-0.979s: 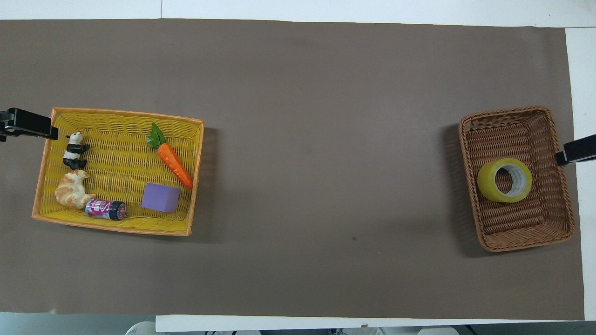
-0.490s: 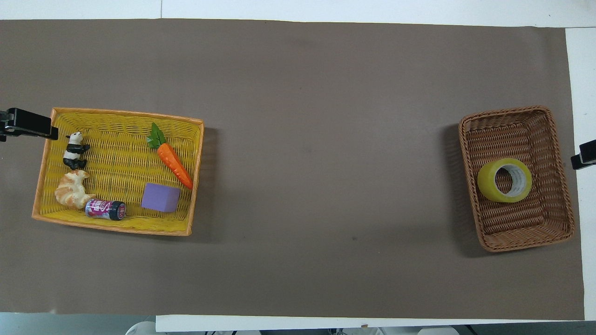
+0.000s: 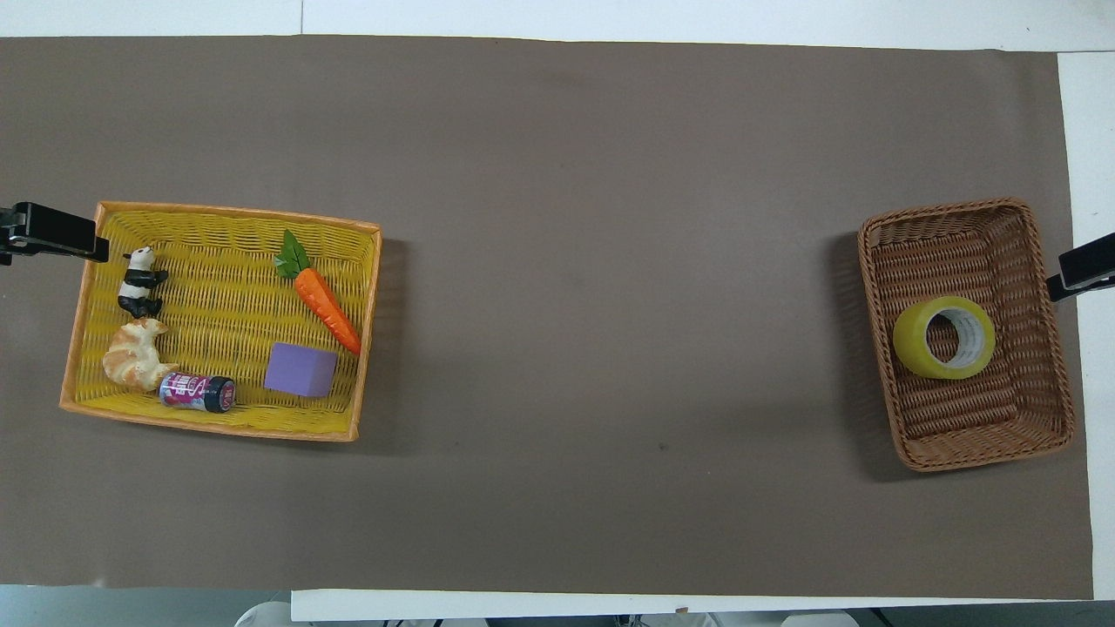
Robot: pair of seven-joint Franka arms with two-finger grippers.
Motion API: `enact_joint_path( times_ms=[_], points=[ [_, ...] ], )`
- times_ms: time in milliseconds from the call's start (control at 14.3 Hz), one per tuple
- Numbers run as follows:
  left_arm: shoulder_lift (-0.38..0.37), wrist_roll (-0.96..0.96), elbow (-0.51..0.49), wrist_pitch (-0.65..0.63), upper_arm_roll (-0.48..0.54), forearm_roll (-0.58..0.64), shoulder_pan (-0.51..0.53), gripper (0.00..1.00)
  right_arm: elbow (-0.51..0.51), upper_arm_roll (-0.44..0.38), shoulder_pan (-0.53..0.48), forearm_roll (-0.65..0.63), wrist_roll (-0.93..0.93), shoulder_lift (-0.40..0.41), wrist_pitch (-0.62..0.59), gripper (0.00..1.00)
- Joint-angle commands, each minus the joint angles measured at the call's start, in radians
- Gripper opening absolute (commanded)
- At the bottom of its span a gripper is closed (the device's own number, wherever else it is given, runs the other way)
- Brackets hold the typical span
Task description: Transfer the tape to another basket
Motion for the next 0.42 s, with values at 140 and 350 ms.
enact_joint_path(
  times_ms=[140,350],
  points=[
    [-0.005,0.012,-0.011,0.008,0.003,0.019,-0.002,1.0,0.019,-0.008,0.005,-0.004,0.008,0.008,0.013,1.0],
    [-0.004,0.012,-0.011,0.008,0.001,0.02,-0.002,1.0,0.021,-0.008,0.011,-0.005,0.014,0.008,0.028,1.0]
  ],
)
